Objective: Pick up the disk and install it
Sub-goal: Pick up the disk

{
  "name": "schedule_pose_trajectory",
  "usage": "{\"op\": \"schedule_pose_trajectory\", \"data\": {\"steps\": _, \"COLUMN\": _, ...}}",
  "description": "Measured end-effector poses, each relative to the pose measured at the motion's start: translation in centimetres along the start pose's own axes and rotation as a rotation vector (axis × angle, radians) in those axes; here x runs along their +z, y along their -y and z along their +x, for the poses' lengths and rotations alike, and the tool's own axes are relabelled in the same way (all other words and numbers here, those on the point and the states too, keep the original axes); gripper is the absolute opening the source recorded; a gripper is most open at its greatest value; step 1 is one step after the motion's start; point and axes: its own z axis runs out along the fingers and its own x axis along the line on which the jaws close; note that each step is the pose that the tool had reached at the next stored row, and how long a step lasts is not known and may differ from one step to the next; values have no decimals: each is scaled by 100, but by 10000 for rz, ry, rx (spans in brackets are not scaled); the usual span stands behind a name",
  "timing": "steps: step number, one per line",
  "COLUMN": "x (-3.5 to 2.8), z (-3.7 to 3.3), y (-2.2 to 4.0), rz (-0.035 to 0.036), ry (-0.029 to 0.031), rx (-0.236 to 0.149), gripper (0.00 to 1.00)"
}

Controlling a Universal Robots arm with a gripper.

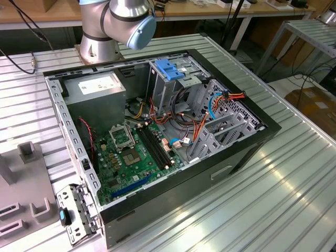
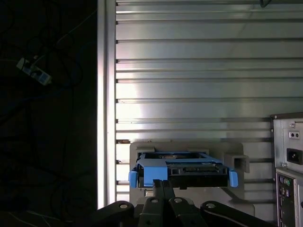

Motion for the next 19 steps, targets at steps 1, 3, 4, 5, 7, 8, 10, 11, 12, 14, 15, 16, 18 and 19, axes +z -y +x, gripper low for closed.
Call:
{"op": "schedule_pose_trajectory", "data": {"steps": 1, "x": 0, "z": 0, "y": 0, "rz": 0, "ry": 0, "rx": 0, "gripper": 11}}
{"op": "schedule_pose_trajectory", "data": {"steps": 3, "x": 0, "z": 0, "y": 0, "rz": 1, "ry": -2, "rx": -37, "gripper": 11}}
{"op": "schedule_pose_trajectory", "data": {"steps": 4, "x": 0, "z": 1, "y": 0, "rz": 2, "ry": -7, "rx": -159, "gripper": 11}}
{"op": "schedule_pose_trajectory", "data": {"steps": 5, "x": 1, "z": 1, "y": 0, "rz": 2, "ry": -10, "rx": -261, "gripper": 11}}
{"op": "schedule_pose_trajectory", "data": {"steps": 7, "x": 0, "z": 1, "y": 0, "rz": 7, "ry": -27, "rx": -598, "gripper": 11}}
{"op": "schedule_pose_trajectory", "data": {"steps": 8, "x": 0, "z": 1, "y": 0, "rz": 8, "ry": -33, "rx": -763, "gripper": 11}}
{"op": "schedule_pose_trajectory", "data": {"steps": 10, "x": 0, "z": 0, "y": 0, "rz": 11, "ry": -48, "rx": -1107, "gripper": 11}}
{"op": "schedule_pose_trajectory", "data": {"steps": 11, "x": 0, "z": 0, "y": 0, "rz": 13, "ry": -56, "rx": -1291, "gripper": 11}}
{"op": "schedule_pose_trajectory", "data": {"steps": 12, "x": 0, "z": 0, "y": 0, "rz": 15, "ry": -64, "rx": -1472, "gripper": 11}}
{"op": "schedule_pose_trajectory", "data": {"steps": 14, "x": 0, "z": 1, "y": 0, "rz": 19, "ry": -82, "rx": -1874, "gripper": 11}}
{"op": "schedule_pose_trajectory", "data": {"steps": 15, "x": 0, "z": 0, "y": 0, "rz": 22, "ry": -93, "rx": -2120, "gripper": 11}}
{"op": "schedule_pose_trajectory", "data": {"steps": 16, "x": 0, "z": 0, "y": 0, "rz": 23, "ry": -99, "rx": -2276, "gripper": 11}}
{"op": "schedule_pose_trajectory", "data": {"steps": 18, "x": 0, "z": 0, "y": 0, "rz": 27, "ry": -117, "rx": -2662, "gripper": 11}}
{"op": "schedule_pose_trajectory", "data": {"steps": 19, "x": 0, "z": 0, "y": 0, "rz": 29, "ry": -127, "rx": -2884, "gripper": 11}}
